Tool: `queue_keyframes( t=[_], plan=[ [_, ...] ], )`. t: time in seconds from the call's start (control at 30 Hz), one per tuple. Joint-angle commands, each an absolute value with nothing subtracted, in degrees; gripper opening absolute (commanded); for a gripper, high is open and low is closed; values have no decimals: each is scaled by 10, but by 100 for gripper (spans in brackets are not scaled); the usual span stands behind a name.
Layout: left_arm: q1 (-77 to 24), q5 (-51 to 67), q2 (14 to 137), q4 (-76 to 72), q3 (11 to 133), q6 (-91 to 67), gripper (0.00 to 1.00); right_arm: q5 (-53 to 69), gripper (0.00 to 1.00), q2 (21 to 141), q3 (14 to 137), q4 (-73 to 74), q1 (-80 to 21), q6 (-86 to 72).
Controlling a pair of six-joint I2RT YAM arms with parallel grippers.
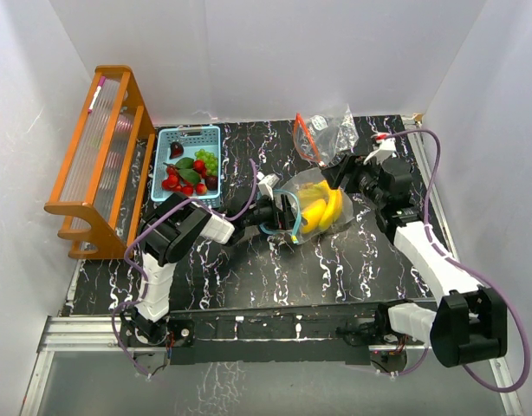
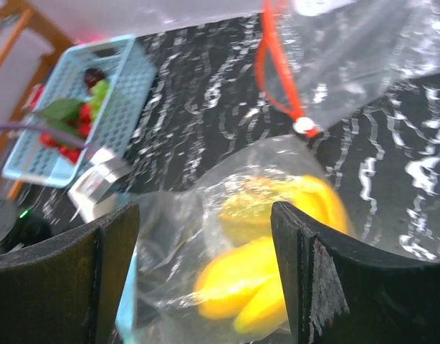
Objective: Open the zip-top bag and remove the fake food
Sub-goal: Pick up the fake fruit from the zipper food storage bag.
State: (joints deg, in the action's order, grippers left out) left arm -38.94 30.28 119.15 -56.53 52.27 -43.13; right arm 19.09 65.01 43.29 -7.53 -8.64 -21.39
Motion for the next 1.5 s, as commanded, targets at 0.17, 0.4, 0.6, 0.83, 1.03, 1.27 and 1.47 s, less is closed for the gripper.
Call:
queue_keyframes(
  t=[0.17, 0.4, 0.6, 0.83, 1.03, 1.27, 1.47],
  plan=[
    [-387, 315, 1162, -571, 512, -433, 84, 55, 81, 777, 499, -15, -39, -236],
    [-387, 322, 1166, -571, 516, -436, 85, 98, 80, 850, 484, -43, -38, -230],
    [-387, 324, 1177, -584, 518, -449, 89, 172, 65, 883, 452, -68, -44, -250],
    [-387, 316, 1183, -581, 522, -455, 89, 161, 43, 874, 409, -66, -81, -262],
    [-390, 321, 1191, -582, 524, -461, 89, 147, 26, 883, 382, -82, -143, -295],
    [-399, 325, 1190, -580, 521, -460, 64, 132, 24, 904, 387, -100, -169, -315],
    [-397, 328, 1158, -564, 514, -448, 35, 89, 12, 884, 419, -67, -155, -302]
  ],
)
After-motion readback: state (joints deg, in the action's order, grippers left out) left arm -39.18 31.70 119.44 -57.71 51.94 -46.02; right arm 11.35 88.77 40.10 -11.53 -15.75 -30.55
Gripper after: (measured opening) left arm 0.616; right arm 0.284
